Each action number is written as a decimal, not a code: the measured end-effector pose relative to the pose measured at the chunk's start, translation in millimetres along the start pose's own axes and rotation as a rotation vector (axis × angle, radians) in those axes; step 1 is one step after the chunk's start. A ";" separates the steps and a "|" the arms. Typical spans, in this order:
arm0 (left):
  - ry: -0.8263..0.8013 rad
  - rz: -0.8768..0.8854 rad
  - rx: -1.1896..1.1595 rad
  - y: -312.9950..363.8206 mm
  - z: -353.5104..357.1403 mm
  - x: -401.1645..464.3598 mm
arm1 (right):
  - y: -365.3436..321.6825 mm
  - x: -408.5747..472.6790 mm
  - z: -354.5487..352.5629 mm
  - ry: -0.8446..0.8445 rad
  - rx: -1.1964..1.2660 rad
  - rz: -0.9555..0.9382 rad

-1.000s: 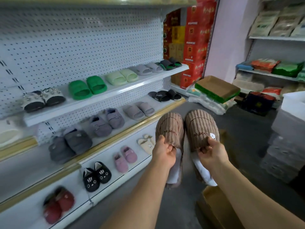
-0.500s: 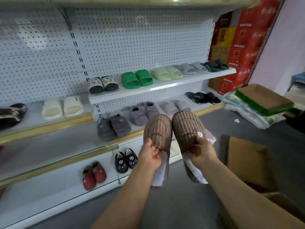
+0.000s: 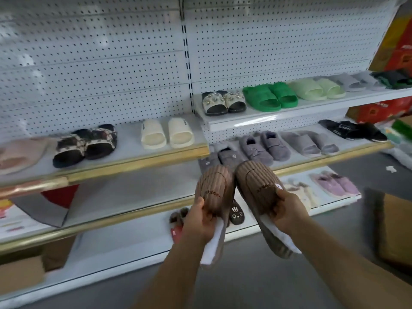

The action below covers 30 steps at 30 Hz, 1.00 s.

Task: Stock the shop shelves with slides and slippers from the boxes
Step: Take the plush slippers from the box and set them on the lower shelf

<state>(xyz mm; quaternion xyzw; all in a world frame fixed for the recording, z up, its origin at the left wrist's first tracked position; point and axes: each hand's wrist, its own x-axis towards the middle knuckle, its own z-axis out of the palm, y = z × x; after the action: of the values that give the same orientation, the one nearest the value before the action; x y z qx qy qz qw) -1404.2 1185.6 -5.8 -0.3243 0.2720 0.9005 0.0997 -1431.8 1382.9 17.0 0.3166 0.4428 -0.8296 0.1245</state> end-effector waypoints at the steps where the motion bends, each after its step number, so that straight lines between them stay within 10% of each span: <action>1: 0.013 0.017 0.019 18.7 -14.8 6.9 | 8.2 7.6 15.3 0.001 -0.032 0.000; 23: 0.538 0.280 0.486 206.8 -183.1 159.0 | 136.3 231.7 174.2 -0.033 -0.634 0.071; 30: 0.775 0.399 0.911 247.5 -241.4 166.3 | 166.0 263.1 215.6 -0.160 -1.119 -0.206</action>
<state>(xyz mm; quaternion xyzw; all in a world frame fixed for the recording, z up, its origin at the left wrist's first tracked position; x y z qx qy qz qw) -1492.3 846.3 -161.6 -0.4952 0.6998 0.5126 -0.0478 -1642.6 1131.1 -171.3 0.0938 0.8323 -0.4979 0.2249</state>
